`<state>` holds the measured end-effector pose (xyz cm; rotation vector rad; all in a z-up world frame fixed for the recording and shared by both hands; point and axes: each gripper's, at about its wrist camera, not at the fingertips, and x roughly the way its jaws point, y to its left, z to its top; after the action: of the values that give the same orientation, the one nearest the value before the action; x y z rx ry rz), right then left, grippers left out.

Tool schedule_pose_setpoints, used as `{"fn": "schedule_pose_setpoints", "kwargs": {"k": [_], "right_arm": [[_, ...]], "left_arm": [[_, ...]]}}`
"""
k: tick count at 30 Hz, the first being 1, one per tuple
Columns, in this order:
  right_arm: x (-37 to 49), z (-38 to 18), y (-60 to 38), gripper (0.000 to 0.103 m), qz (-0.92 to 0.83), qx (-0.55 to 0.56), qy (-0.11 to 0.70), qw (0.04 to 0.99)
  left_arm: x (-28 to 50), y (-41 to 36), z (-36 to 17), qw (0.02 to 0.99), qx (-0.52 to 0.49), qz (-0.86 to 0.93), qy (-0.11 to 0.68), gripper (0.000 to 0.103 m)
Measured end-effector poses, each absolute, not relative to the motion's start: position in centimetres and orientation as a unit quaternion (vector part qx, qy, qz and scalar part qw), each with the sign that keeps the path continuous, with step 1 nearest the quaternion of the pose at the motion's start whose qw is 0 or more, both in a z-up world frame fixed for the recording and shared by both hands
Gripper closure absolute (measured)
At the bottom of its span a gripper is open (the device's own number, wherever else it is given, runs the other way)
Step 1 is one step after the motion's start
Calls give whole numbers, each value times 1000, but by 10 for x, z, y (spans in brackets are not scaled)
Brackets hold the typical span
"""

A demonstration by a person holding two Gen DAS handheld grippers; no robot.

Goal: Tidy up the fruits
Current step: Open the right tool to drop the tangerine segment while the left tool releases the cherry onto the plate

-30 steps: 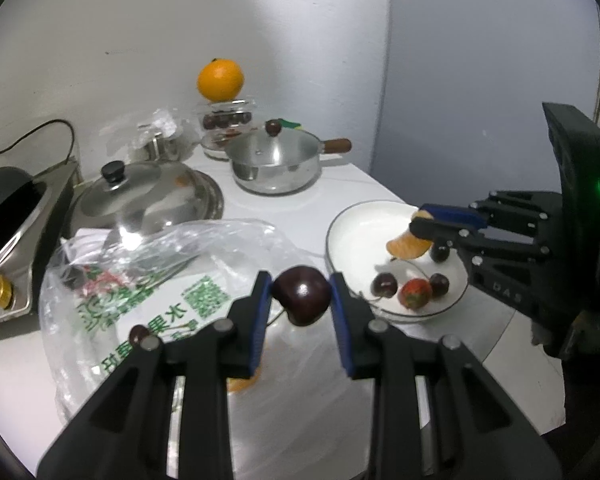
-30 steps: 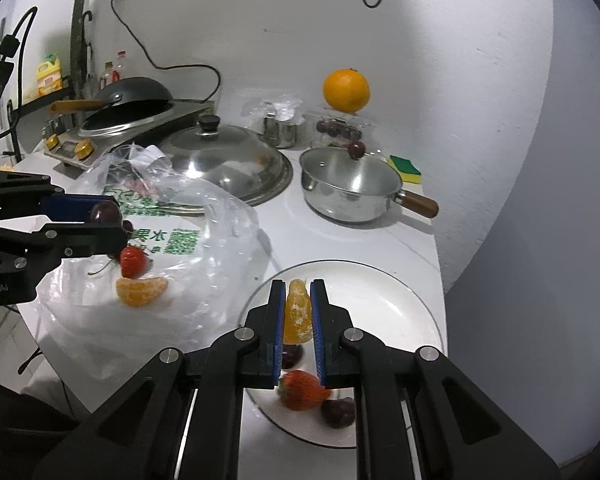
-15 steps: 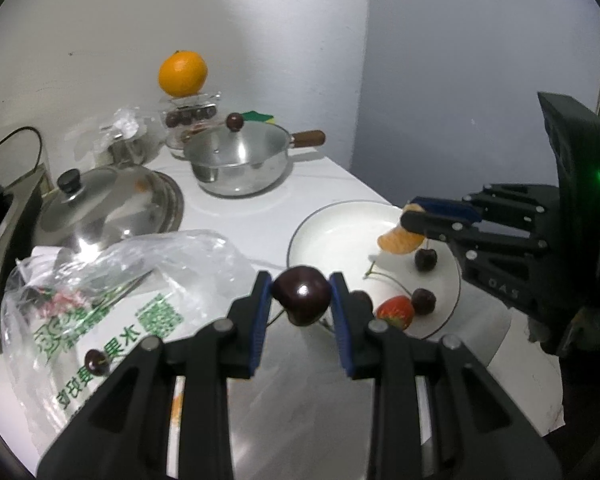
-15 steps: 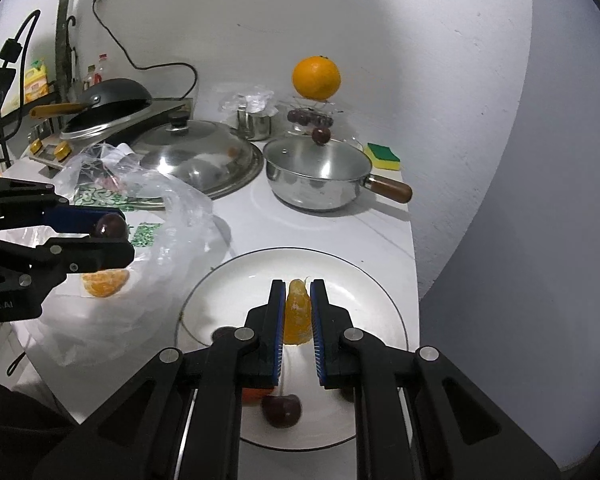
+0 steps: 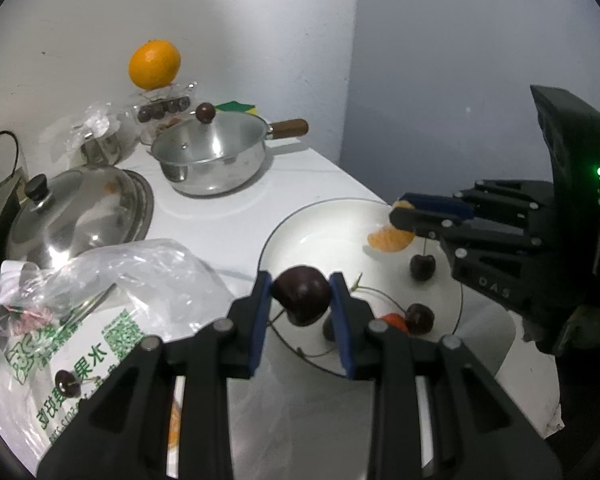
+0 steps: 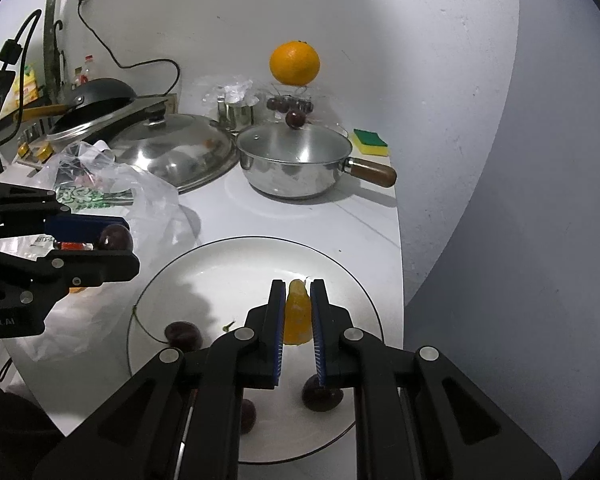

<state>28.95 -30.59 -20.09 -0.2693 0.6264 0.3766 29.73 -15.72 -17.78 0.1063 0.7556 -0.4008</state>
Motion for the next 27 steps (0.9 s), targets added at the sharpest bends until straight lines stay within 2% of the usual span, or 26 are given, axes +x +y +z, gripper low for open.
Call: {"fn": "schedule_pose_setpoints", "kwargs": {"k": [27], "right_arm": [[299, -221, -321, 89, 175, -114, 331, 920]], "left_arm": [[320, -179, -204, 896, 59, -204, 390, 73]]}}
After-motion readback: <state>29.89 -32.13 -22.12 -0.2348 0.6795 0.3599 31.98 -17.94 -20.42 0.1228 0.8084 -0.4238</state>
